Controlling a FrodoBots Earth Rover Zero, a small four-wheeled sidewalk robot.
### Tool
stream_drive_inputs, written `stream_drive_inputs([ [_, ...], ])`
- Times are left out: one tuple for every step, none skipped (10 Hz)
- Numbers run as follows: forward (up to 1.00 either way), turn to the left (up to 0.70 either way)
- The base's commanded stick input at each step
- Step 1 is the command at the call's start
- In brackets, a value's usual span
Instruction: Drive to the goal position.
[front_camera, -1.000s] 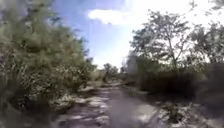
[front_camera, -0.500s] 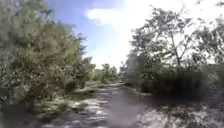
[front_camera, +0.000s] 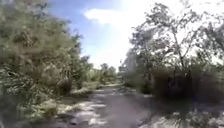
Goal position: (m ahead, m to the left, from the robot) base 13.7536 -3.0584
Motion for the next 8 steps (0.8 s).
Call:
stream_drive_inputs([
  [0.70, 0.00],
  [0.70, 0.00],
  [0.70, 0.00],
  [0.70, 0.00],
  [0.70, 0.00],
  [0.70, 0.00],
  [0.70, 0.00],
  [0.70, 0.00],
])
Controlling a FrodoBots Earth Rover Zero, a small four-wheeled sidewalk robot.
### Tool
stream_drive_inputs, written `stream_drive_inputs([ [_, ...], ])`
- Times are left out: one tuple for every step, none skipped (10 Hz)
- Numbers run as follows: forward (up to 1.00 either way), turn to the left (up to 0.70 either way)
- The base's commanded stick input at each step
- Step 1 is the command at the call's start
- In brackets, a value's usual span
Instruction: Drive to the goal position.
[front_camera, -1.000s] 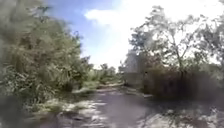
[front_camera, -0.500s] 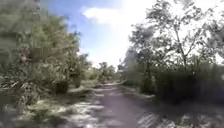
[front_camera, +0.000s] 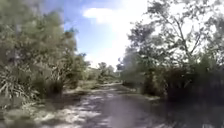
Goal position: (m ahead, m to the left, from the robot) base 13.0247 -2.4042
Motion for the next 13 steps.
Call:
stream_drive_inputs([
  [0.70, 0.00],
  [0.70, 0.00],
  [0.70, 0.00],
  [0.70, 0.00],
  [0.70, 0.00],
  [0.70, 0.00],
  [0.70, 0.00],
  [0.70, 0.00],
  [0.70, 0.00],
  [0.70, 0.00],
  [0.70, 0.00],
  [0.70, 0.00],
  [0.70, 0.00],
])
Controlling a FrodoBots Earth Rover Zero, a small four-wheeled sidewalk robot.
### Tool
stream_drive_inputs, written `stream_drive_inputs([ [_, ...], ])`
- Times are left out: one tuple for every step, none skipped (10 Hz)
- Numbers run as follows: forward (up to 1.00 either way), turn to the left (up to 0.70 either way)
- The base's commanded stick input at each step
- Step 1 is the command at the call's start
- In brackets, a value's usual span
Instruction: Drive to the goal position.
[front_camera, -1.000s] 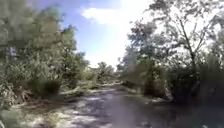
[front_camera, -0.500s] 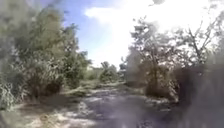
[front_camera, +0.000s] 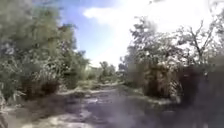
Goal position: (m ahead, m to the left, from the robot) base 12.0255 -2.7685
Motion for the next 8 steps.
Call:
stream_drive_inputs([
  [0.70, 0.00],
  [0.70, 0.00],
  [0.70, 0.00],
  [0.70, 0.00],
  [0.70, 0.00],
  [0.70, 0.18],
  [0.70, 0.35],
  [0.70, 0.35],
])
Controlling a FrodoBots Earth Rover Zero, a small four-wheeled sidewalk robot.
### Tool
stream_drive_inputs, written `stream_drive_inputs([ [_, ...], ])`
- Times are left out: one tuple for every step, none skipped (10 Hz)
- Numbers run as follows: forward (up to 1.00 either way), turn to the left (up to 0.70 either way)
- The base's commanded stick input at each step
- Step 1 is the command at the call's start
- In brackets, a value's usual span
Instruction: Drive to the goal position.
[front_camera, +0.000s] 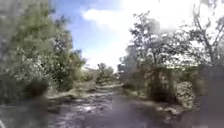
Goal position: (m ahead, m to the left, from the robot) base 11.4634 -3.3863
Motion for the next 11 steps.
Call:
stream_drive_inputs([
  [0.70, 0.20],
  [0.70, 0.03],
  [0.70, 0.00],
  [0.70, 0.00],
  [0.70, 0.00],
  [0.70, 0.00],
  [0.70, 0.00],
  [0.70, 0.18],
  [0.70, 0.35],
  [0.70, 0.35],
  [0.70, 0.35],
])
